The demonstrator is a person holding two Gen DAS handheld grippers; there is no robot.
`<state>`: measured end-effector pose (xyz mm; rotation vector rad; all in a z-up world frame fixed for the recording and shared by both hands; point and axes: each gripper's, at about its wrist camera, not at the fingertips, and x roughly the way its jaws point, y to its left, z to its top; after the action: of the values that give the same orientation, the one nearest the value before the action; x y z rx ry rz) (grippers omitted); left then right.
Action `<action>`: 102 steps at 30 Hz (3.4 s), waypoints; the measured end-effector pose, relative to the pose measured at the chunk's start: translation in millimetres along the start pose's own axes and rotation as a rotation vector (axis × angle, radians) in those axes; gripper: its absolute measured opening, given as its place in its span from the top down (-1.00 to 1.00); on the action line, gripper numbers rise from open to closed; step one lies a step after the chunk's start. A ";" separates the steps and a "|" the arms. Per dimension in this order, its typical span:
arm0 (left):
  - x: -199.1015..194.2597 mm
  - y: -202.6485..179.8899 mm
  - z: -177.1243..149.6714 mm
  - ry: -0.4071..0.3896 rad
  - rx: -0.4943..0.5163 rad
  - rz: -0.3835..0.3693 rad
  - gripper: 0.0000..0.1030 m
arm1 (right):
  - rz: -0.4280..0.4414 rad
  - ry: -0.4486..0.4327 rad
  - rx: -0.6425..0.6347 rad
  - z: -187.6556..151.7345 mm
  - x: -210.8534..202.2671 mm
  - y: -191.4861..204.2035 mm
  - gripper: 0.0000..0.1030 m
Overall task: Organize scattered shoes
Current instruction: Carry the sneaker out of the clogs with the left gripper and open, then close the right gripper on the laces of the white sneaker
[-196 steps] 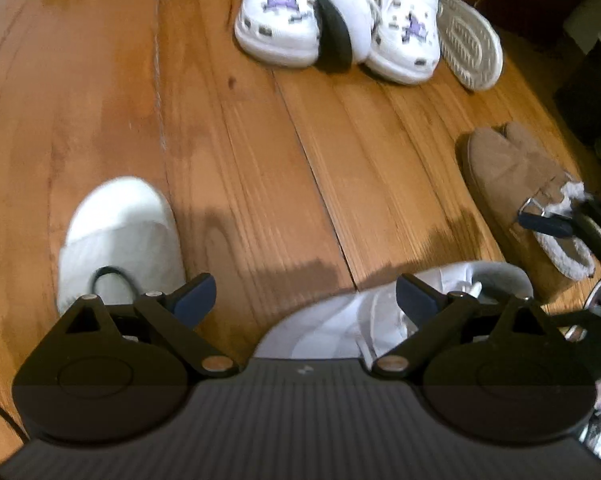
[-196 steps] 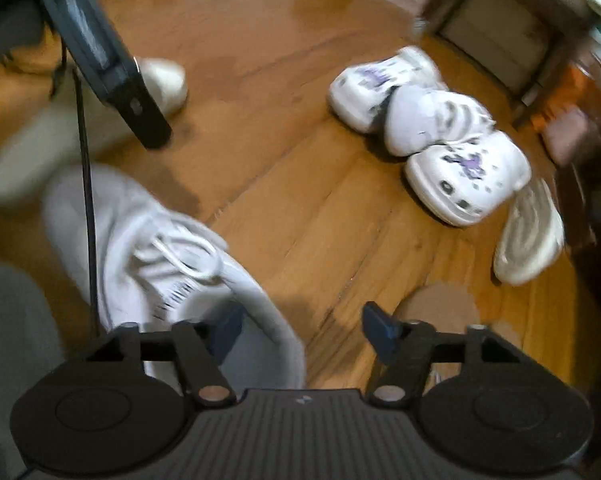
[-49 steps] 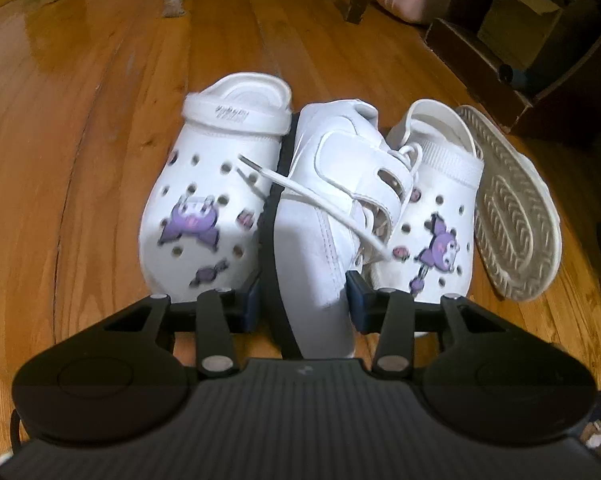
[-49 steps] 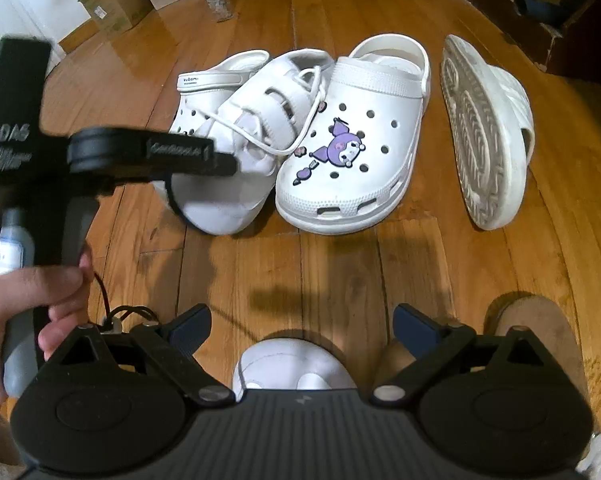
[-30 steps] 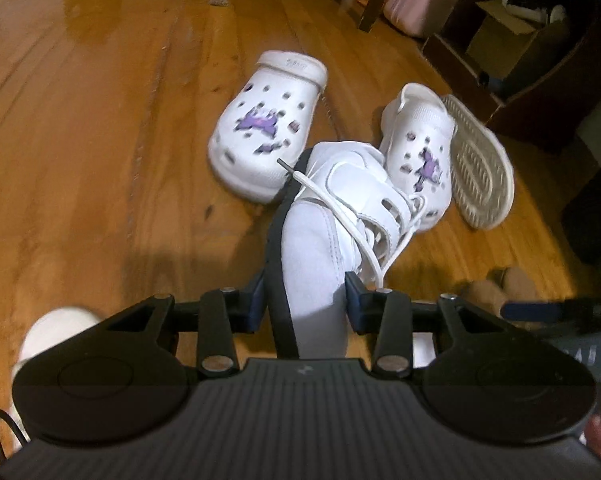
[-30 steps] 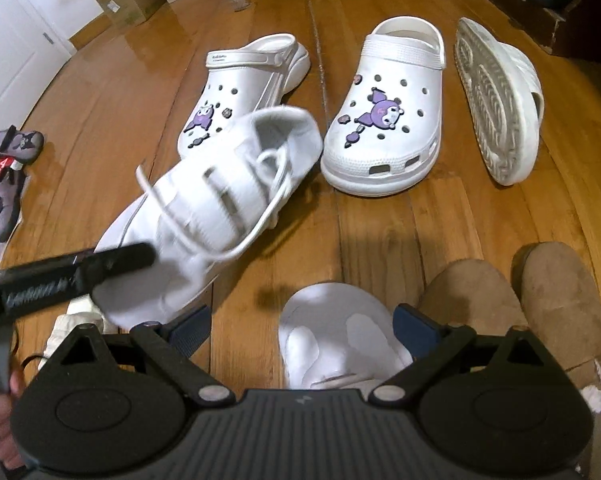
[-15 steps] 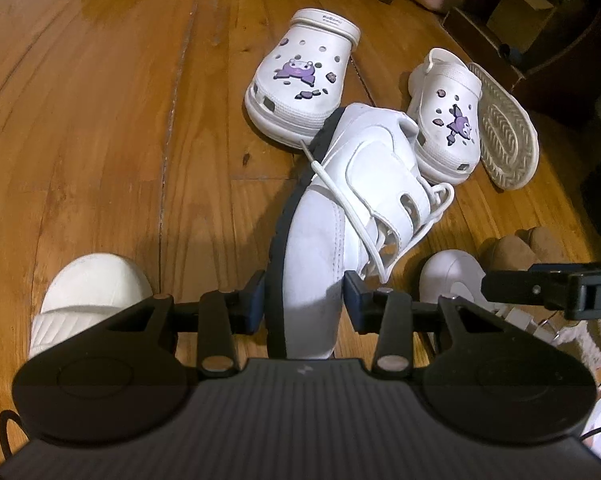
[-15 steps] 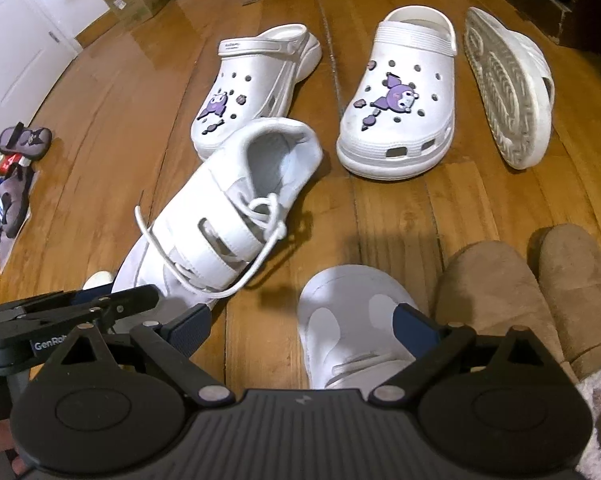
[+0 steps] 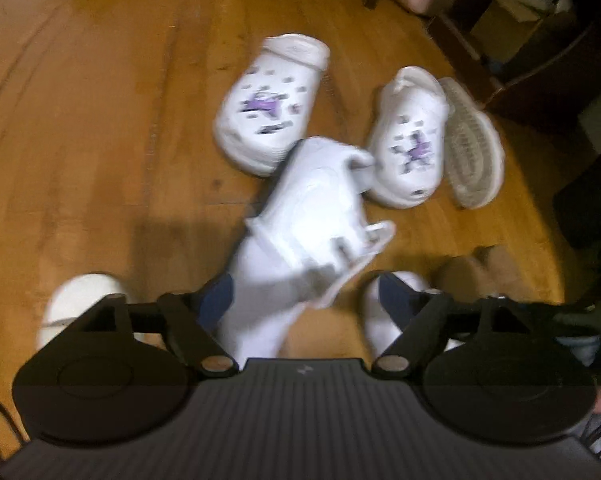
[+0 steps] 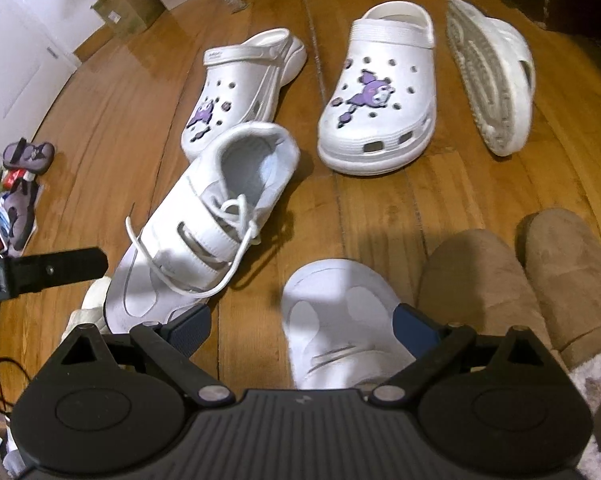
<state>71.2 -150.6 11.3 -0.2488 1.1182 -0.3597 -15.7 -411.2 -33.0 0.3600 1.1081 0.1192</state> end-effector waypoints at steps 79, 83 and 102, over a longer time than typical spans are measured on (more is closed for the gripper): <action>-3.6 55.0 -54.9 -0.057 -0.188 0.020 0.60 | 0.028 0.038 0.013 -37.0 0.4 12.3 -0.90; 9.8 58.7 -58.9 -0.017 -0.151 0.091 -0.16 | 0.063 0.020 -0.030 -37.4 -6.7 21.5 -0.90; -32.7 84.0 -86.2 -0.026 0.049 0.015 -0.79 | 0.031 -0.114 -0.807 -22.8 24.2 147.7 -0.90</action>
<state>-6.7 -61.8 -28.9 -0.2019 1.0837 -0.3693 -12.8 -261.3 -12.1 -0.3358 0.8591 0.5453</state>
